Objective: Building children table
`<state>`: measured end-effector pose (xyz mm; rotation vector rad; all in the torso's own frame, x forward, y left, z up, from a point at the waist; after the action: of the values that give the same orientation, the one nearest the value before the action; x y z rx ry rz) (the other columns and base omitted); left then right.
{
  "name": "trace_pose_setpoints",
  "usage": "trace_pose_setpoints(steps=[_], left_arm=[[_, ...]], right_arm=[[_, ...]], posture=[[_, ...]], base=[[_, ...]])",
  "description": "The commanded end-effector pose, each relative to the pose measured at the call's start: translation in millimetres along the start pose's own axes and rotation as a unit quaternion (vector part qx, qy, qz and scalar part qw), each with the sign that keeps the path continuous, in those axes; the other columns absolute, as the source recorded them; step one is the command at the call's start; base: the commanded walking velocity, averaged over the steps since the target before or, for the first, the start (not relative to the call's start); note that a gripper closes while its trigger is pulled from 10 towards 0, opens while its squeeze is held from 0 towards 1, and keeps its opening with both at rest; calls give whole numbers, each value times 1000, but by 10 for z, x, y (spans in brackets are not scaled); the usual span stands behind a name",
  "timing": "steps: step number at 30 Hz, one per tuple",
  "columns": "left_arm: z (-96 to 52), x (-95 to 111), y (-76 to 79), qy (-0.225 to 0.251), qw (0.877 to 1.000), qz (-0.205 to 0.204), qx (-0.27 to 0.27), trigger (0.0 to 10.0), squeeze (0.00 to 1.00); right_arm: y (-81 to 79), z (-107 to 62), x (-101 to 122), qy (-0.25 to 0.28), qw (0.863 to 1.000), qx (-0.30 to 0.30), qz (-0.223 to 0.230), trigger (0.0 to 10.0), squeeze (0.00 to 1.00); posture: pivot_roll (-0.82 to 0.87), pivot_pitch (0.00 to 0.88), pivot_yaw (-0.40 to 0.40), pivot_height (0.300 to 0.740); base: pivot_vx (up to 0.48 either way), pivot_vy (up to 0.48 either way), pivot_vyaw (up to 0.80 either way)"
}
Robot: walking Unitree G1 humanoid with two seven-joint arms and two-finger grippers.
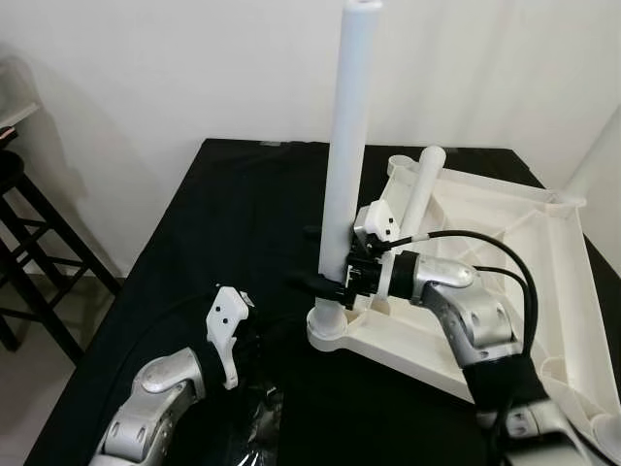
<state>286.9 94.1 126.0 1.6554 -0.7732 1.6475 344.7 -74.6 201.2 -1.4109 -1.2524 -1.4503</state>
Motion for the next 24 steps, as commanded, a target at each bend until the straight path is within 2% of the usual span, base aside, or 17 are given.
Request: trace_pose_setpoints(steps=[1, 2, 3, 4, 9, 14, 15, 18, 19, 20, 22, 23, 24], left_arm=[[-7, -53, 15, -8, 1000, -4, 0, 10000, 0], [-7, -53, 15, -8, 1000, -4, 0, 10000, 0], [-8, -57, 18, -9, 1000, -3, -1, 10000, 0], [-11, -60, 21, -11, 1000, -2, -1, 10000, 0], [-18, -68, 25, -13, 1000, 0, -2, 10000, 0], [-26, -72, 34, -13, 1000, -2, -4, 10000, 0], [-28, -70, 42, -13, 1000, -3, -5, 10000, 0], [-29, -69, 45, -12, 1000, -4, -5, 10000, 0], [-32, -65, 46, -11, 1000, -5, -5, 10000, 0], [-36, -63, 49, -11, 1000, -5, -5, 10000, 0], [-37, -62, 53, -11, 1000, -6, -6, 10000, 0], [-41, -62, 56, -12, 1000, -6, -7, 10000, 0], [-41, -62, 56, -12, 1000, -6, -7, 10000, 0]], right_arm=[[-12, 3, 14, 6, 999, 37, 7, 10000, 0], [-12, 3, 14, 6, 999, 37, 7, 10000, 0], [3, -3, 19, 6, 999, 45, 15, 7294, 0], [-4, -18, 31, 11, 998, 63, 26, 0, 0], [-24, -97, 13, 15, 994, 106, 38, 0, 0], [-29, -168, -59, 8, 993, 111, 43, 0, 0], [-113, -195, -99, 15, 993, 108, 39, 0, 0], [-184, -204, -123, 20, 993, 106, 39, 0, 0], [-317, -208, -188, 20, 994, 99, 43, 0, 0], [-383, -191, -247, 11, 995, 88, 43, 0, 0], [-441, -157, -310, -1, 997, 70, 42, 0, 0], [-451, -27, -446, -23, 998, -9, 63, 0, 0], [-451, -27, -446, -23, 998, -9, 63, 0, 0]], posture=[[-45, 7, -43, 740], [-45, 7, -43, 740], [-37, 5, -43, 740], [-30, 5, -43, 740], [-31, 6, -40, 740], [-38, 9, -39, 740], [-39, 15, -39, 740], [-39, 15, -39, 740], [-42, 17, -36, 740], [-49, 24, -35, 740], [-49, 24, -35, 740], [-49, 27, -49, 740], [-49, 27, -49, 740]], base=[[0, 0, 0], [0, 0, 0], [0, 0, 0], [0, 0, 0], [0, 0, 0], [0, 0, 0], [0, 0, 0], [0, 0, 0], [0, 0, 0], [0, 0, 0], [0, 0, 0], [0, 0, 0], [0, 0, 0]])
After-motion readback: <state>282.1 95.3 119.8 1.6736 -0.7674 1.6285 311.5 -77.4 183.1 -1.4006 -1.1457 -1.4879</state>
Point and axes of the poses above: a point about 5 cm out from each wrist's last joint towards the gripper, its own z axis pointing out of the wrist towards the gripper, its own x axis along the axis of the wrist's last joint, y = z × x, the point moved 4 cm from there along z, pointing out of the wrist towards the gripper, and after that the axes turned 3 degrees about -z, right-handed, at the moved point
